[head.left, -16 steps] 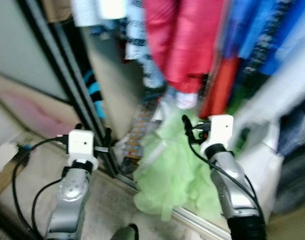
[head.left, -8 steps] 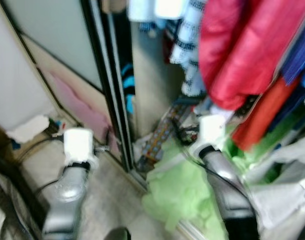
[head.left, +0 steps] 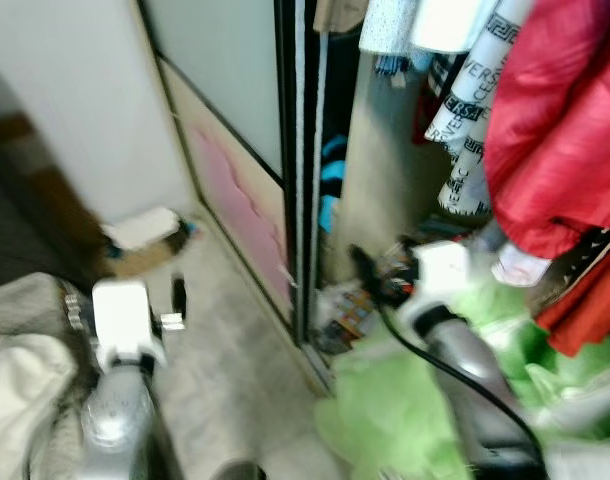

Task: Clean up the room

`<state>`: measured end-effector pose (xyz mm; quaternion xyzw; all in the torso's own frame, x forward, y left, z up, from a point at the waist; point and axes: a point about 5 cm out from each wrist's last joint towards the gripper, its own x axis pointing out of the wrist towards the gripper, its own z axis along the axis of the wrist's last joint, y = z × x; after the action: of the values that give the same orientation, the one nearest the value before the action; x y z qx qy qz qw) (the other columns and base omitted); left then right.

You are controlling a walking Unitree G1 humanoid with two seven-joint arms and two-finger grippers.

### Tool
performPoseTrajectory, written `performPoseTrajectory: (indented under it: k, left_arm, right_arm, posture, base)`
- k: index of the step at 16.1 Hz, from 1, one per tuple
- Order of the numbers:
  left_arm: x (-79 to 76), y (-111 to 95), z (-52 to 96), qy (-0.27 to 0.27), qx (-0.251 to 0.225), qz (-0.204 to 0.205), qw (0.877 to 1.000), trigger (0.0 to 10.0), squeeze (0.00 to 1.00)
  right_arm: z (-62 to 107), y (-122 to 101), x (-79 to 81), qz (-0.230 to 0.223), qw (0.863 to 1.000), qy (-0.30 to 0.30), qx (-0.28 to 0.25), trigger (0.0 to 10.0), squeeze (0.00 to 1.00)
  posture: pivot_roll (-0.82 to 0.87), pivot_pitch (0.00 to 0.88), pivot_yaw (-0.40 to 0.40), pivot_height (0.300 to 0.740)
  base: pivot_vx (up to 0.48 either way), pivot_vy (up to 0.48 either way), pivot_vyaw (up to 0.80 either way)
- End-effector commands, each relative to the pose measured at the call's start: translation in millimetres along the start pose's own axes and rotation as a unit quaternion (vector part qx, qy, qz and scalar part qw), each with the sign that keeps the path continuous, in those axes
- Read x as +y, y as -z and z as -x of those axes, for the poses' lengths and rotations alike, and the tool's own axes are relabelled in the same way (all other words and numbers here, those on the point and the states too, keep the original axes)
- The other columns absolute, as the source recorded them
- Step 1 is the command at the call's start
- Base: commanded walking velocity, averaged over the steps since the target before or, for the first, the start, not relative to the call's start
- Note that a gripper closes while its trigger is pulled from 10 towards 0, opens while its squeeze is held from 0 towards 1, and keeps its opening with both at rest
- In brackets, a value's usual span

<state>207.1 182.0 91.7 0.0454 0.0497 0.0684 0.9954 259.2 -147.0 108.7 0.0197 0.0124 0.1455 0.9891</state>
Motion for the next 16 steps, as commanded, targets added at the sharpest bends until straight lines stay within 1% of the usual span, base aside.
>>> performPoseTrajectory:
  k: [1,2,3,5,7,9,10,12,15,16]
  left_arm:
    - [-2.4,-9,0.6,0.010,-0.019,-0.009,1.000,10.0,0.00]
    - [2.3,-7,2.0,-0.003,-0.013,-0.010,1.000,10.0,0.00]
    - [5.8,-6,-0.7,-0.018,-0.011,-0.012,1.000,10.0,0.00]
    - [3.9,-9,-4.1,-0.015,-0.019,-0.008,1.000,10.0,0.00]
    - [-2.6,-10,-9.6,0.014,-0.020,-0.016,1.000,10.0,0.00]
    - [-7.2,-12,-13.8,0.048,-0.025,-0.040,0.998,10.0,0.00]
    - [-13.1,-16,-20.8,0.083,-0.031,-0.069,0.994,10.0,0.00]
    - [-20.1,-19,-26.6,0.121,-0.035,-0.080,0.989,10.0,0.00]
    - [-25.2,-17,-26.8,0.122,-0.035,-0.080,0.989,10.0,0.00]
    - [-27.4,-11,-23.9,0.109,-0.031,-0.067,0.991,10.0,0.00]
  right_arm:
    - [1.7,-2,-4.2,-0.010,1.000,0.015,0.001,10.0,0.00]
    - [1.9,1,-7.8,-0.018,0.999,0.027,0.008,10.0,0.00]
    - [-2.9,2,-8.5,-0.017,0.999,0.033,0.013,10.0,0.00]
    - [-8.2,0,-4.6,-0.017,0.999,0.026,0.009,10.0,0.00]
    - [-11.8,0,-1.9,-0.019,1.000,0.022,0.008,10.0,0.00]
    - [-13.6,1,-2.5,-0.019,1.000,0.022,0.011,10.0,0.00]
    - [-15.7,2,-2.3,-0.018,1.000,0.021,0.014,10.0,0.00]
    - [-19.2,3,-0.6,-0.020,0.999,0.019,0.016,10.0,0.00]
    - [-21.5,3,0.2,-0.022,0.999,0.021,0.016,10.0,0.00]
    - [-22.6,2,0.8,-0.022,0.999,0.027,0.009,10.0,0.00]
  posture:
    - [-0.05,0.000,0.015,0.740]
    - [-0.05,0.000,0.013,0.740]
    - [-0.04,0.000,0.010,0.740]
    - [-0.04,0.000,0.010,0.740]
    - [-0.04,0.000,0.001,0.740]
    - [-0.03,0.000,-0.010,0.740]
    - [-0.02,0.000,-0.021,0.740]
    - [-0.01,0.000,-0.033,0.740]
    - [-0.02,0.000,-0.026,0.740]
    - [-0.05,0.000,0.000,0.740]
  base:
    - [0.000,0.000,0.00]
    - [0.000,0.000,0.00]
    - [0.000,0.000,0.79]
    - [0.000,0.000,0.80]
    - [0.000,0.000,0.80]
    - [0.000,0.000,0.80]
    - [0.000,0.000,0.80]
    - [0.000,0.000,0.80]
    - [0.000,0.000,0.80]
    - [0.000,0.000,0.80]
